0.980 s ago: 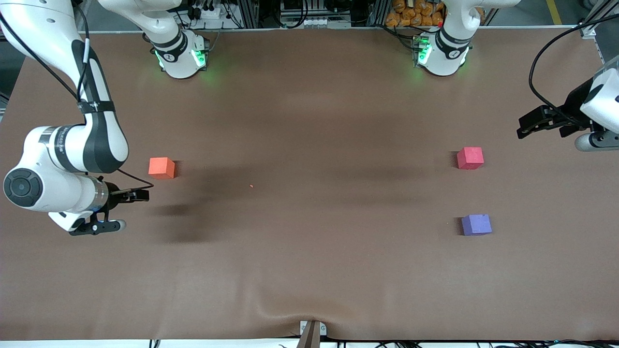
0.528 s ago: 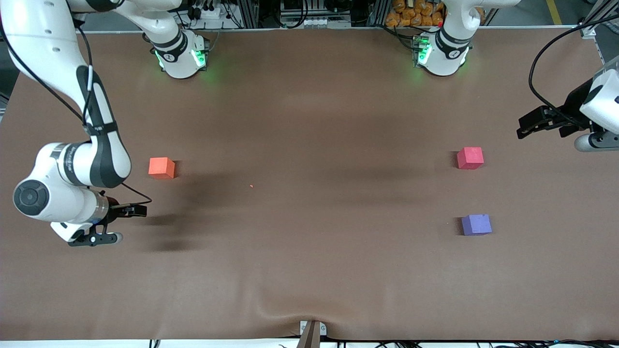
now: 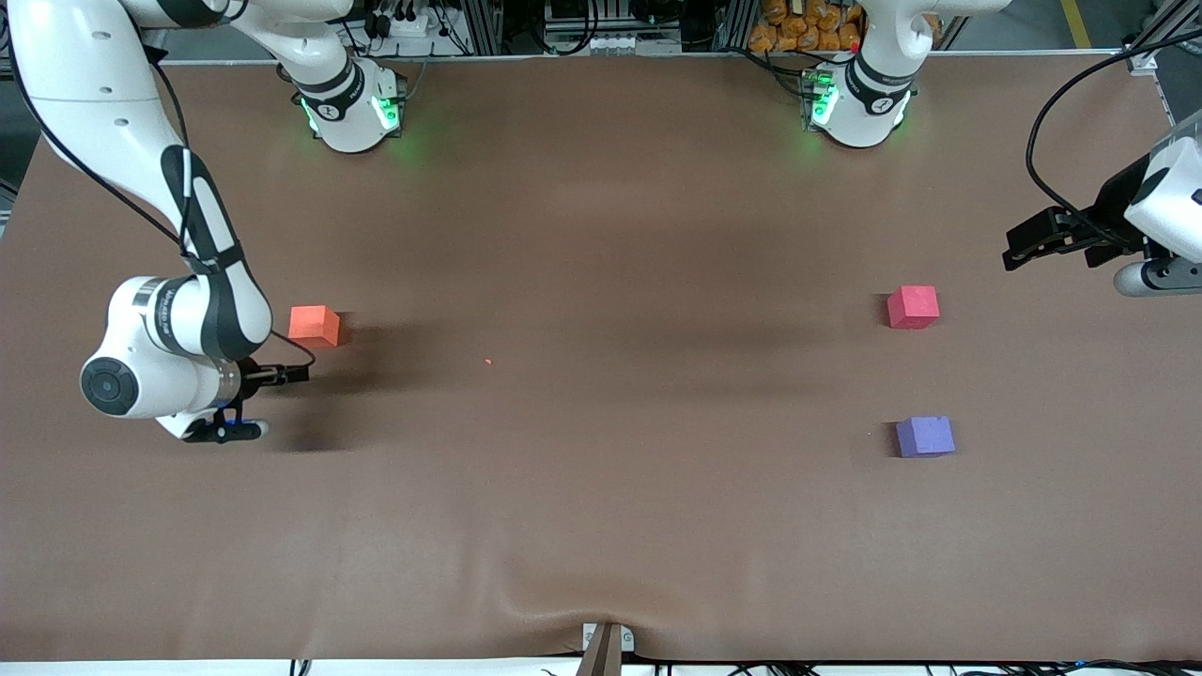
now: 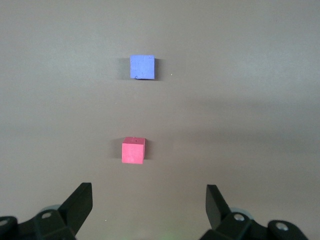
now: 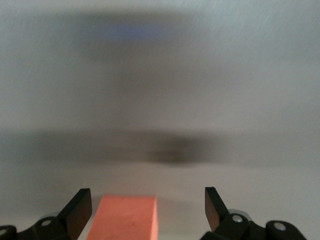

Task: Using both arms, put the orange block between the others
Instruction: 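Close the right gripper on the orange block and lift it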

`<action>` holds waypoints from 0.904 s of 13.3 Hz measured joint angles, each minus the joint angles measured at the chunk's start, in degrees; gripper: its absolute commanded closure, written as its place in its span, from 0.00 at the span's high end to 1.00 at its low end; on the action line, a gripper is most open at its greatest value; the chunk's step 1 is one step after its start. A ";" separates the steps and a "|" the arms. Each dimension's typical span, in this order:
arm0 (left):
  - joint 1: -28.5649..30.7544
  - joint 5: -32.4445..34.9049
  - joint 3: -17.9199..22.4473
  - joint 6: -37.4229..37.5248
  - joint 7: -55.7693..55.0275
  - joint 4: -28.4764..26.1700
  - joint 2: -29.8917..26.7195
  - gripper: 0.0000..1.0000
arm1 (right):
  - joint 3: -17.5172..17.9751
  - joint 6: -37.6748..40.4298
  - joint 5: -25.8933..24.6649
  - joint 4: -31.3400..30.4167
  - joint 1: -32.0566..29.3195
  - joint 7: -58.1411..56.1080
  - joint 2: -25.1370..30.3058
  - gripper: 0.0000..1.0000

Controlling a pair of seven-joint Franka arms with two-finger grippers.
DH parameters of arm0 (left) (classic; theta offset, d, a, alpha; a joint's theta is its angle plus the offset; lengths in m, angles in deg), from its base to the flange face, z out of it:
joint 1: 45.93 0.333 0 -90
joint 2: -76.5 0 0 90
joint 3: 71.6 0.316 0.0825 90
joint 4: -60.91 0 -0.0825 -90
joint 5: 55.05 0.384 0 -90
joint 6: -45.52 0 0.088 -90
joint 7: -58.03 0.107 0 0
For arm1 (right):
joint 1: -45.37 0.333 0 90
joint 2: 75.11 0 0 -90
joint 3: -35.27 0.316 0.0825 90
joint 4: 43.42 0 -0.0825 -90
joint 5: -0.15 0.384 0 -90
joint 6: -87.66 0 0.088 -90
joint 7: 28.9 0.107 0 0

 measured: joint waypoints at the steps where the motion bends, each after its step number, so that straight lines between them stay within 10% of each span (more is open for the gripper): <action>1: 0.00 0.00 0.00 0.00 0.00 -0.01 0.06 1.00 | 0.08 2.40 0.32 -0.30 0.09 0.00 1.33 1.00; 12: 0.01 0.00 0.00 -0.08 0.00 -0.02 0.84 1.00 | 0.31 -2.46 0.65 -13.96 2.25 0.02 4.54 0.97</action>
